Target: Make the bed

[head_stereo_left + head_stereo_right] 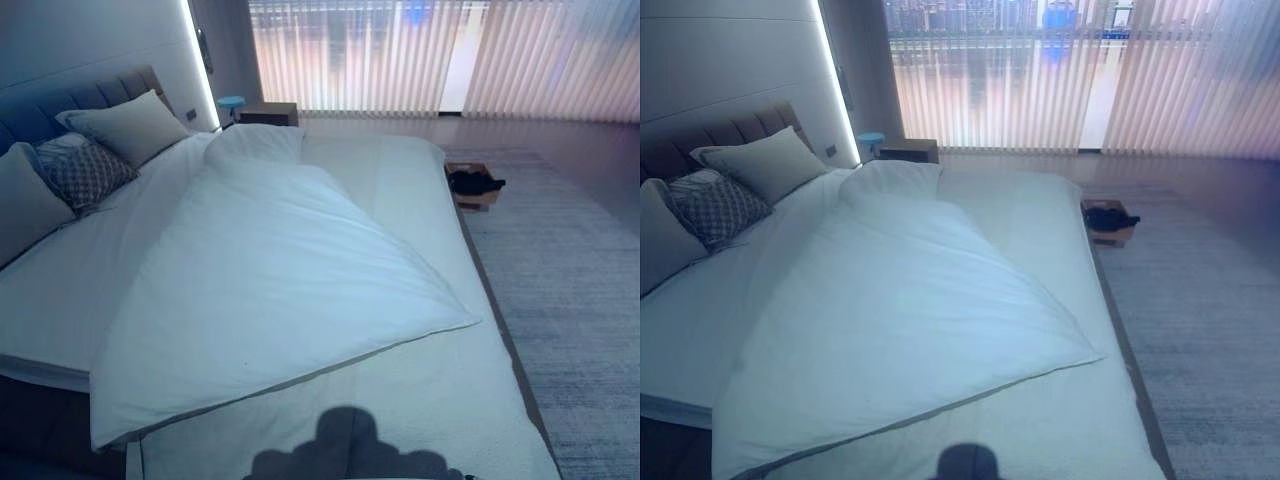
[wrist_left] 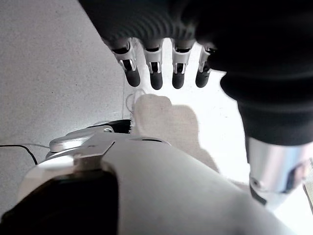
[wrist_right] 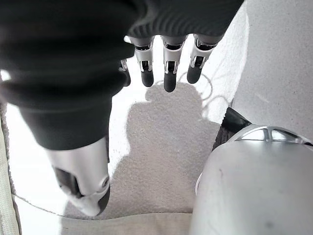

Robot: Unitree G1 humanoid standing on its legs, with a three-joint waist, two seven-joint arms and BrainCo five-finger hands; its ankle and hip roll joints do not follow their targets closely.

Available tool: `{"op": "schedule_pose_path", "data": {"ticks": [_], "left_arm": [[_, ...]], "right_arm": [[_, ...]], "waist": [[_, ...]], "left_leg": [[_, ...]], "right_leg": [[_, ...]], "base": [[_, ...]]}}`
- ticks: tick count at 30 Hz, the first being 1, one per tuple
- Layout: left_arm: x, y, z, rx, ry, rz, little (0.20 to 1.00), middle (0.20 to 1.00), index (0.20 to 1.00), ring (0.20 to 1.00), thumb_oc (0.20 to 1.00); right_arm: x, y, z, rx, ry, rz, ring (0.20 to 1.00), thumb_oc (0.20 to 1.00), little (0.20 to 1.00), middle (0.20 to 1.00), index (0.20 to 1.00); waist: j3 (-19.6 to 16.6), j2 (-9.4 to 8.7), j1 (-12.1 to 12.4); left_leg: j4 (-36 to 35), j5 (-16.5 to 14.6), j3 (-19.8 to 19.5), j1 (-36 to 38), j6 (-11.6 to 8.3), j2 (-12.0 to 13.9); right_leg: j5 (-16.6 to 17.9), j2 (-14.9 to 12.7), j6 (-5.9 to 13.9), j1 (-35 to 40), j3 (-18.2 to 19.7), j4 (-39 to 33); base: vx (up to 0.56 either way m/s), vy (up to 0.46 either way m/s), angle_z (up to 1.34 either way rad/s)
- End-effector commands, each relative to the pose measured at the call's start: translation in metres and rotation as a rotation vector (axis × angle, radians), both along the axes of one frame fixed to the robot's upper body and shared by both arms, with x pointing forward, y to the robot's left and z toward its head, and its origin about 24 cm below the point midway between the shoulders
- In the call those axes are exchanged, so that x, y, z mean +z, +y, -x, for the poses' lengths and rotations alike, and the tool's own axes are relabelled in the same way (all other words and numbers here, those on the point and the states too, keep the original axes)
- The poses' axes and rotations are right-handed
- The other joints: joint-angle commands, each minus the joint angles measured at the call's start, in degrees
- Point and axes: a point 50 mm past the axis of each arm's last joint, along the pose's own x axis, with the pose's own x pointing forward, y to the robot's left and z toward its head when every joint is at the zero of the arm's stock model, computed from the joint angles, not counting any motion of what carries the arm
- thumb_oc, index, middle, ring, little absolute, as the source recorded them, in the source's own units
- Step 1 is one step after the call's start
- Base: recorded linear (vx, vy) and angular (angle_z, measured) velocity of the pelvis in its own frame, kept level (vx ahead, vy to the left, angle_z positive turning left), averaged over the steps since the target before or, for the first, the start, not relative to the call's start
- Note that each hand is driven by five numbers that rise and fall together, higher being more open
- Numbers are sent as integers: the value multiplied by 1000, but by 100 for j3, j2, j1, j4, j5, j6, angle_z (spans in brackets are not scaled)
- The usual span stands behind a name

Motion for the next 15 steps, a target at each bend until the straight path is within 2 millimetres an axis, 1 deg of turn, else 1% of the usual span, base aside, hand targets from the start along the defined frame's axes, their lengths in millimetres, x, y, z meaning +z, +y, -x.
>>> {"op": "schedule_pose_path", "data": {"ticks": [1, 2, 5, 7, 8, 9, 10, 11, 12, 13, 14, 15], "left_arm": [[5, 1, -28, 17, -72, 1, 1000, 1000, 1000, 1000, 1000], [4, 2, -26, 20, -63, 1, 1000, 1000, 1000, 1000, 1000], [4, 3, -26, 38, -66, -1, 1000, 1000, 1000, 1000, 1000], [5, 5, -26, 71, -71, -3, 1000, 1000, 1000, 1000, 1000], [5, 5, -28, 103, -83, 0, 1000, 1000, 1000, 1000, 1000], [5, 5, -28, 103, -83, 0, 1000, 1000, 1000, 1000, 1000], [8, 7, -36, 229, -137, 27, 1000, 1000, 1000, 1000, 1000], [13, 8, -50, 312, -213, 61, 1000, 1000, 1000, 1000, 1000], [24, 8, -72, 318, -333, 100, 1000, 1000, 1000, 1000, 1000], [24, 9, -72, 317, -333, 99, 1000, 1000, 1000, 1000, 1000], [63, 11, -112, 276, -623, 208, 1000, 1000, 1000, 1000, 1000], [81, 11, -118, 287, -724, 278, 1000, 1000, 1000, 1000, 1000]], "right_arm": [[1, 9, -20, 4, -33, -13, 1000, 1000, 1000, 1000, 1000], [1, 8, -20, 4, -33, -14, 1000, 1000, 1000, 1000, 1000], [2, 7, -21, -4, -38, -11, 1000, 1000, 1000, 1000, 1000], [2, 5, -20, -62, -53, -15, 1000, 1000, 1000, 1000, 1000], [4, 2, -23, -109, -78, -16, 1000, 1000, 1000, 1000, 1000], [4, 2, -23, -110, -78, -16, 1000, 1000, 1000, 1000, 1000], [13, 1, -47, -208, -209, -39, 1000, 1000, 1000, 1000, 1000], [22, 0, -66, -255, -307, -62, 1000, 1000, 1000, 1000, 1000], [33, 3, -85, -245, -406, -79, 1000, 1000, 1000, 1000, 1000], [33, 3, -85, -245, -405, -79, 1000, 1000, 1000, 1000, 1000], [63, 3, -113, -209, -613, -113, 1000, 1000, 1000, 1000, 1000], [79, 1, -124, -207, -705, -132, 1000, 1000, 1000, 1000, 1000]], "waist": [[114, -272, 101], [117, -275, 96], [118, -281, 80], [105, -281, 55], [97, -275, 40], [97, -274, 42], [99, -256, 13], [119, -235, -18], [140, -222, -38], [123, -230, -43], [160, -205, -49], [185, -189, -44]], "left_leg": [[72, -240, -33, 144, 207, -241], [67, -230, -26, 138, 206, -244], [57, -222, -17, 135, 206, -248], [46, -221, -1, 145, 204, -252], [42, -223, 12, 156, 203, -252], [42, -223, 13, 157, 203, -252], [36, -226, 48, 171, 203, -247], [37, -227, 69, 178, 204, -247], [39, -219, 76, 174, 209, -247], [36, -205, 70, 153, 216, -258], [34, -194, 78, 152, 228, -259], [35, -204, 88, 170, 227, -249]], "right_leg": [[278, 59, -200, -163, 259, 79], [286, 59, -195, -172, 252, 78], [297, 55, -194, -187, 278, 71], [305, 56, -186, -191, 293, 65], [313, 53, -183, -190, 301, 63], [313, 53, -183, -190, 302, 63], [325, 48, -182, -197, 335, 61], [336, 46, -181, -217, 356, 70], [346, 42, -181, -236, 375, 79], [355, 32, -180, -253, 369, 77], [376, 8, -173, -262, 364, 85], [380, 7, -162, -245, 360, 88]], "base": [[0, 0, 0], [0, 0, 0], [0, 0, 0], [16, 8, 0], [0, 0, 0], [0, 0, 0], [0, 0, 0], [10, 33, -2], [0, 0, 0], [-32, 32, -4], [0, 0, 0], [0, 0, 0]]}}
